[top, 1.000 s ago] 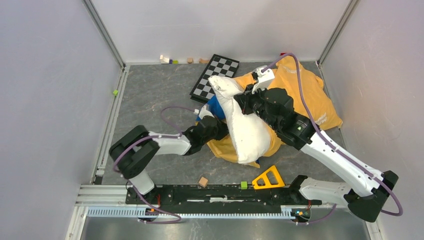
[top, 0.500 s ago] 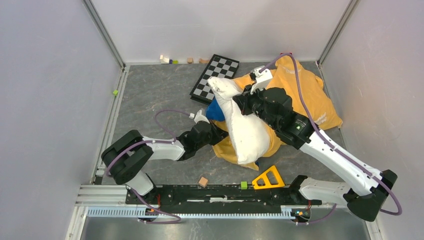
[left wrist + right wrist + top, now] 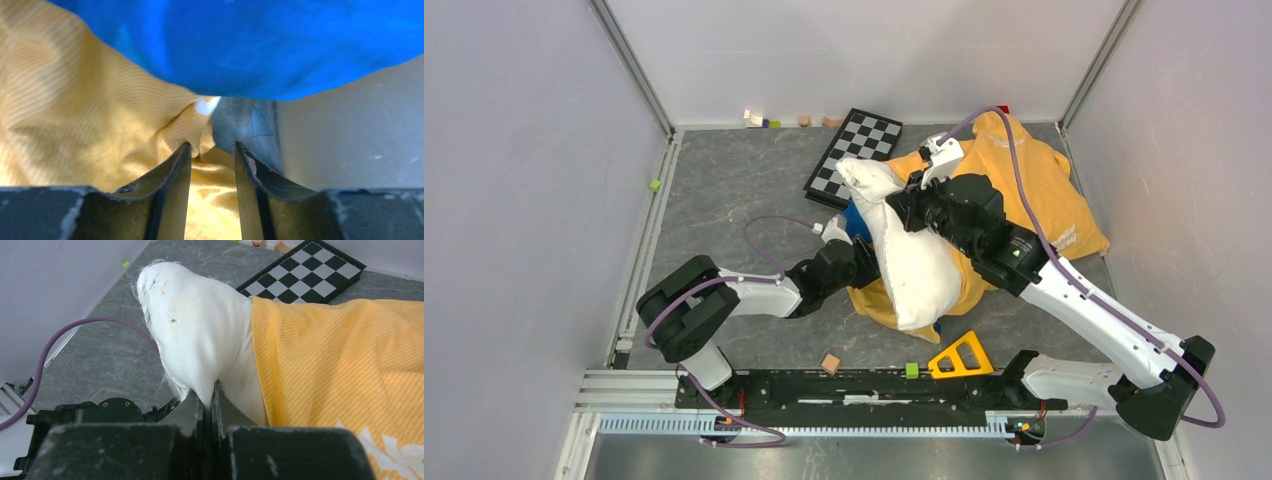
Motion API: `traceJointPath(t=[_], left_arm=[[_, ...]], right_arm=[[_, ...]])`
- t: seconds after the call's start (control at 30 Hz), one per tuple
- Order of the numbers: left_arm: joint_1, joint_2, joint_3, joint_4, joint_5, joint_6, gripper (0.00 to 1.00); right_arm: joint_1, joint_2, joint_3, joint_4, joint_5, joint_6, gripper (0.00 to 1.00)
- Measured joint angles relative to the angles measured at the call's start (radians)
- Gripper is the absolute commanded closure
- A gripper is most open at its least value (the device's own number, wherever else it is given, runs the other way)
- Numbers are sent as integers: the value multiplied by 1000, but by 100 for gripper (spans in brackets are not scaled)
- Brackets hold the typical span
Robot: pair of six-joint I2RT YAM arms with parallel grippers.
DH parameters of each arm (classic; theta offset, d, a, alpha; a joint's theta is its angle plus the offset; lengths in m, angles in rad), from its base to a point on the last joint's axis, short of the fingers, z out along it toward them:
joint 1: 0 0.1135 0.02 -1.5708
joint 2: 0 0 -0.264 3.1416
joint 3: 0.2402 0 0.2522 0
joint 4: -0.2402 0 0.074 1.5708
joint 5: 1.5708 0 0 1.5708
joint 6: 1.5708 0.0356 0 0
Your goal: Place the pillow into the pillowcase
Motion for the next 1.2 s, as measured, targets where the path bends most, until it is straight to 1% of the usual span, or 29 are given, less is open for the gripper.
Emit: traceJointPath(t=[0.13,0.3,0.5,0.53,0.57,0.6,0.63,0.67,0.73,0.77,0.8,0.9,0.97,1.03,1.2], left_arm=[[-6,22,61,-51,-8,8,49],[-22,72,160,-188,-60,16,46],[-34,129,237,-318,-116,21,41],[-34,143,249,-330,-119,23,42],[-34,152,257,-335,-122,23,46],[-34,163,264,-340,-125,23,52],[-34,171,269,-343,-126,24,59],[-34,179,277,-347,-126,24,70],[-34,185,283,-355,-126,26,83],[-35,186,284,-357,-127,29,94],[-35,186,284,-358,-129,31,97],[-34,176,280,-360,-130,37,98],[-34,141,257,-362,-129,37,98],[-34,73,219,-364,-126,37,98],[-34,-158,96,-351,-111,38,98]], right_arm=[[0,5,1,0,-4,0,100],[0,7,13,-8,-4,0,100],[-1,7,30,-25,-4,0,100],[-1,7,31,-28,-4,0,100],[-1,7,32,-32,-4,0,100],[-1,7,32,-34,-4,0,100],[-1,7,32,-36,-4,0,100],[-1,7,33,-39,-4,0,100],[-3,7,33,-45,-1,-1,100],[-5,7,33,-47,1,-2,100],[-5,7,33,-47,3,-3,100],[-5,3,33,-49,16,-8,100],[-5,-4,33,-49,27,-12,100],[-5,-12,33,-51,35,-16,100],[-3,-24,19,-42,67,-39,100]])
